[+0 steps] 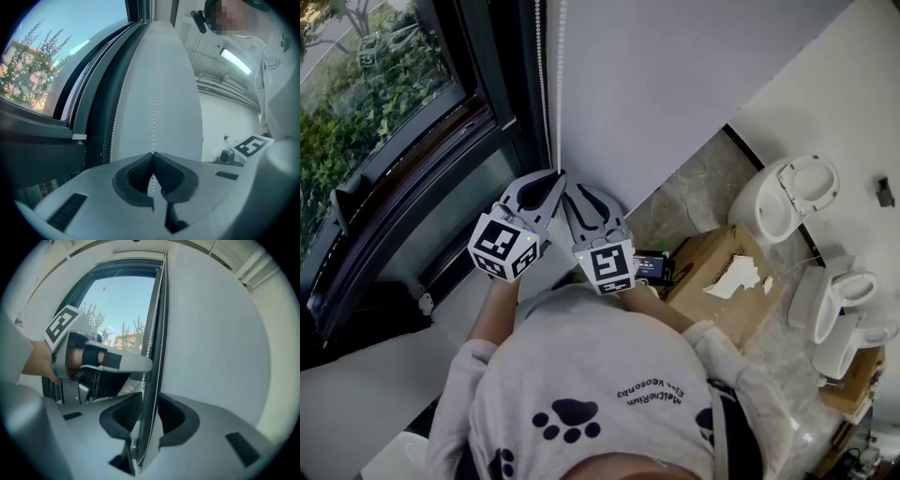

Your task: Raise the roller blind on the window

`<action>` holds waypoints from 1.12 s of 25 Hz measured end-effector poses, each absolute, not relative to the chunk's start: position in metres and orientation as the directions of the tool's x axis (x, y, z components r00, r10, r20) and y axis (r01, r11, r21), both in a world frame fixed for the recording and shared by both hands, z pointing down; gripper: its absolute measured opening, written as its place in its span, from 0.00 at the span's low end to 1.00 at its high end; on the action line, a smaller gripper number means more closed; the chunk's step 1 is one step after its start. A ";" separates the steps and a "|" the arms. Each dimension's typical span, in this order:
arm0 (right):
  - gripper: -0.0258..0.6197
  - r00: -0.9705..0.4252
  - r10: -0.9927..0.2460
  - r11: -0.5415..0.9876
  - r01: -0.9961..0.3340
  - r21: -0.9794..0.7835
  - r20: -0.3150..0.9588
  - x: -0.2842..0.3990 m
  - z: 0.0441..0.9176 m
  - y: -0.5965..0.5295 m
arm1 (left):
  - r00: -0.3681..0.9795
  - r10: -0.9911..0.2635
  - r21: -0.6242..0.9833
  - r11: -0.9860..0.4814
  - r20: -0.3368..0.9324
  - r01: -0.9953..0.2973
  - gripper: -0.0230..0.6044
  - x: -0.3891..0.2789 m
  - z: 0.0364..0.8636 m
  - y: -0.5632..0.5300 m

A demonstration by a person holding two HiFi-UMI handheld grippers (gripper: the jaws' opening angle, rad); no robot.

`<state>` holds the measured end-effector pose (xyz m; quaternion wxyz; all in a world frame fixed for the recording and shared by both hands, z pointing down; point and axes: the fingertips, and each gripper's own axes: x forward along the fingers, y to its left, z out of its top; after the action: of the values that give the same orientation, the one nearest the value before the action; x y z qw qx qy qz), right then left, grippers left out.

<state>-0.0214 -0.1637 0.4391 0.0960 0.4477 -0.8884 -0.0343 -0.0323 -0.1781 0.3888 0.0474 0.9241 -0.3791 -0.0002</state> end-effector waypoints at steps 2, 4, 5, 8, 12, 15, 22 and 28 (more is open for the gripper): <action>0.21 -0.566 -0.817 0.576 -0.804 0.147 0.109 -0.018 0.425 -0.162 | 0.695 -0.719 0.076 -0.691 0.027 -0.719 0.05 -0.035 0.388 -0.180; 0.17 -0.551 -0.831 0.555 -0.819 0.143 0.070 -0.015 0.408 -0.161 | 0.669 -0.743 0.067 -0.667 0.017 -0.742 0.05 -0.038 0.387 -0.182; 0.17 -0.543 -0.838 0.544 -0.827 0.142 0.047 -0.013 0.399 -0.160 | 0.654 -0.757 0.059 -0.652 0.012 -0.756 0.05 -0.040 0.387 -0.183; 0.15 -0.521 -0.854 0.515 -0.847 0.130 -0.007 -0.008 0.375 -0.158 | 0.600 -0.800 0.041 -0.600 -0.003 -0.799 0.05 -0.046 0.386 -0.186; 0.09 -0.500 -0.865 0.493 -0.862 0.115 -0.042 -0.002 0.361 -0.156 | 0.549 -0.836 0.014 -0.549 -0.009 -0.836 0.06 -0.051 0.385 -0.187; 0.08 -0.502 -0.864 0.496 -0.862 0.100 -0.039 0.000 0.361 -0.156 | 0.532 -0.847 0.006 -0.532 -0.013 -0.847 0.06 -0.050 0.382 -0.183; 0.07 -0.537 -0.842 0.531 -0.841 0.102 -0.051 0.001 0.358 -0.152 | 0.475 -0.878 0.011 -0.476 -0.049 -0.879 0.21 -0.058 0.364 -0.169; 0.07 -0.574 -0.816 0.565 -0.818 0.111 -0.070 0.001 0.352 -0.143 | 0.381 -0.921 0.020 -0.384 -0.083 -0.923 0.21 -0.072 0.347 -0.145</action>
<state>0.0009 -0.1432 0.3519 -0.0053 0.4617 -0.8846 -0.0654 -0.0722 -0.1450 0.3469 -0.0146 0.8309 -0.5548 -0.0402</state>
